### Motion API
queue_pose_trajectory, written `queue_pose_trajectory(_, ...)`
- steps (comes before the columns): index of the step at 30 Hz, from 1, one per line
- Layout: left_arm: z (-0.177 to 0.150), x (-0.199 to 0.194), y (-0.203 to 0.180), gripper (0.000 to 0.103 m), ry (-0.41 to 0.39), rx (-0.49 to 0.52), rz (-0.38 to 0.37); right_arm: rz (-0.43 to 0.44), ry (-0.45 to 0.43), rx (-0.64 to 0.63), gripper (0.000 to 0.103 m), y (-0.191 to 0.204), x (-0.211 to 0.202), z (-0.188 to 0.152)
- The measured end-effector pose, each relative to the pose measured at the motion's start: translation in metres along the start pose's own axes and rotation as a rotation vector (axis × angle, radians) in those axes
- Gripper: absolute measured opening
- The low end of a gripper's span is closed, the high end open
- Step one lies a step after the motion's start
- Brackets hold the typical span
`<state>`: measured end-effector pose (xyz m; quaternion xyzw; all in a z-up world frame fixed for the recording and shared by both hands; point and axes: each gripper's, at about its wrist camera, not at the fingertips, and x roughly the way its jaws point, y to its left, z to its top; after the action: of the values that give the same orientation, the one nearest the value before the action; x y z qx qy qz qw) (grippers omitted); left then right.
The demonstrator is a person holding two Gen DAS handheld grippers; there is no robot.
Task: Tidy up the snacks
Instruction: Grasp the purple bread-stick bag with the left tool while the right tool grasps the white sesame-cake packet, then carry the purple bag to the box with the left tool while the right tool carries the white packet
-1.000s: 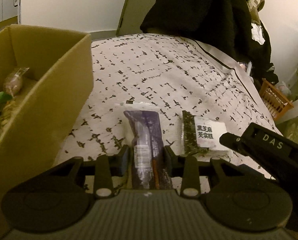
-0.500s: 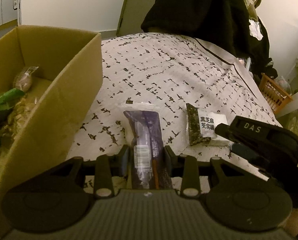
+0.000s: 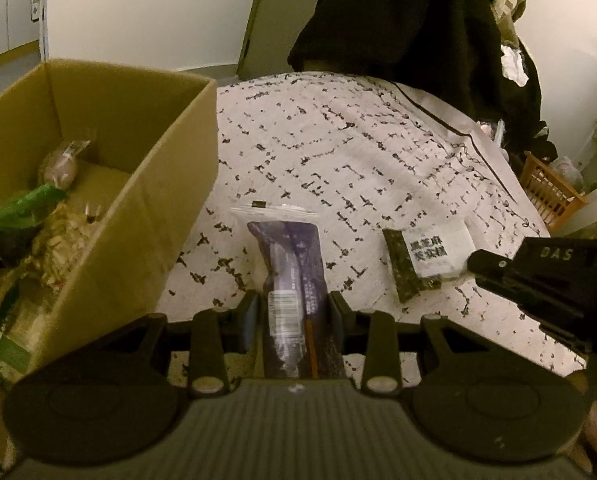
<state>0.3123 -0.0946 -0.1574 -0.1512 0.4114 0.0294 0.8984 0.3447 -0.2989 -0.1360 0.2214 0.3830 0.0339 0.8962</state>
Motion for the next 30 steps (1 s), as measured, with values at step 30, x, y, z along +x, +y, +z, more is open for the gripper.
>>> queue_pose_trajectory(30,0.031,-0.095,0.023,0.035,-0.140,0.006,0.012,0.165,-0.135,-0.172,0.008,0.065,-0.091,0.006)
